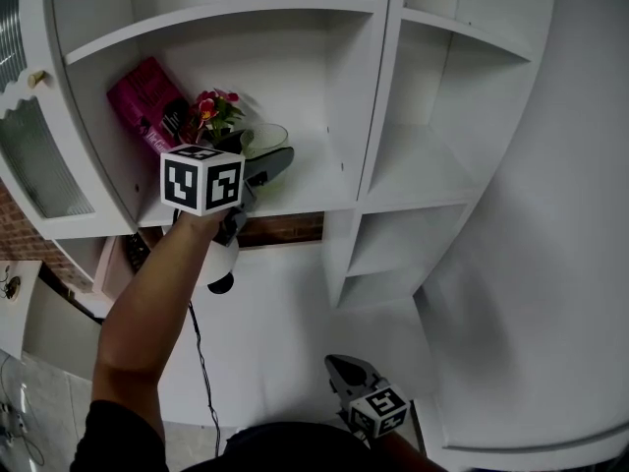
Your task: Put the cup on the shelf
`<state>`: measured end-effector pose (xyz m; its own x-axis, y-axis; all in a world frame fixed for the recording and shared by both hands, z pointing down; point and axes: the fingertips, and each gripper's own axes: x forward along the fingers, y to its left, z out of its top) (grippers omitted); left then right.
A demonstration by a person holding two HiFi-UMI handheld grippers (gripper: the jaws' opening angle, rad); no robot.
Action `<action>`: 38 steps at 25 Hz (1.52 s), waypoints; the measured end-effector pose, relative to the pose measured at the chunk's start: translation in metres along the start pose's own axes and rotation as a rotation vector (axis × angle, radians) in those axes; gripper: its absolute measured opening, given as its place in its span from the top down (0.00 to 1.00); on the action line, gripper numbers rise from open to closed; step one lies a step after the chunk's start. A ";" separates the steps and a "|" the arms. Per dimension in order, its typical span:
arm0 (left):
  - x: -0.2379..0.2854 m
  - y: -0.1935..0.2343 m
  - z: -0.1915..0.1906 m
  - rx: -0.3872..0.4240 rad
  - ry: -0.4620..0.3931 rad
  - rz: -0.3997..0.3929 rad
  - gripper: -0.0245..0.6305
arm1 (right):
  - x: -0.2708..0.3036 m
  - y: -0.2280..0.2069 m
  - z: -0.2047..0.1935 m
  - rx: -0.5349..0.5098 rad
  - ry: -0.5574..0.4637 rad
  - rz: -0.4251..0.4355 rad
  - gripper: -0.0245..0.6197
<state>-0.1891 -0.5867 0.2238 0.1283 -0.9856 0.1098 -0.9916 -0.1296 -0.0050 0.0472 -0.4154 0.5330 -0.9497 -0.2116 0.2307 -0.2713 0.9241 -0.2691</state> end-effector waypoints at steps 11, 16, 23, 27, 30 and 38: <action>0.003 0.000 -0.004 -0.002 0.030 -0.023 0.39 | 0.003 0.009 0.002 -0.007 0.005 0.001 0.95; 0.003 -0.002 -0.007 0.023 0.047 -0.024 0.38 | -0.002 0.011 0.004 -0.004 -0.002 -0.021 0.95; -0.020 -0.006 -0.005 0.037 0.043 -0.050 0.38 | -0.002 0.020 0.005 -0.002 -0.006 -0.039 0.95; -0.048 -0.004 -0.001 0.057 0.019 -0.045 0.38 | 0.004 0.034 0.007 -0.011 -0.011 -0.035 0.95; -0.076 -0.004 0.004 0.053 -0.030 -0.047 0.38 | 0.009 0.046 0.012 -0.027 -0.017 -0.030 0.95; -0.150 -0.006 -0.008 0.022 -0.104 -0.065 0.38 | 0.022 0.075 0.013 -0.067 -0.010 -0.026 0.95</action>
<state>-0.2020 -0.4375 0.2148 0.1943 -0.9809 0.0066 -0.9806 -0.1944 -0.0234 0.0034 -0.3546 0.5058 -0.9441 -0.2384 0.2277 -0.2850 0.9374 -0.2003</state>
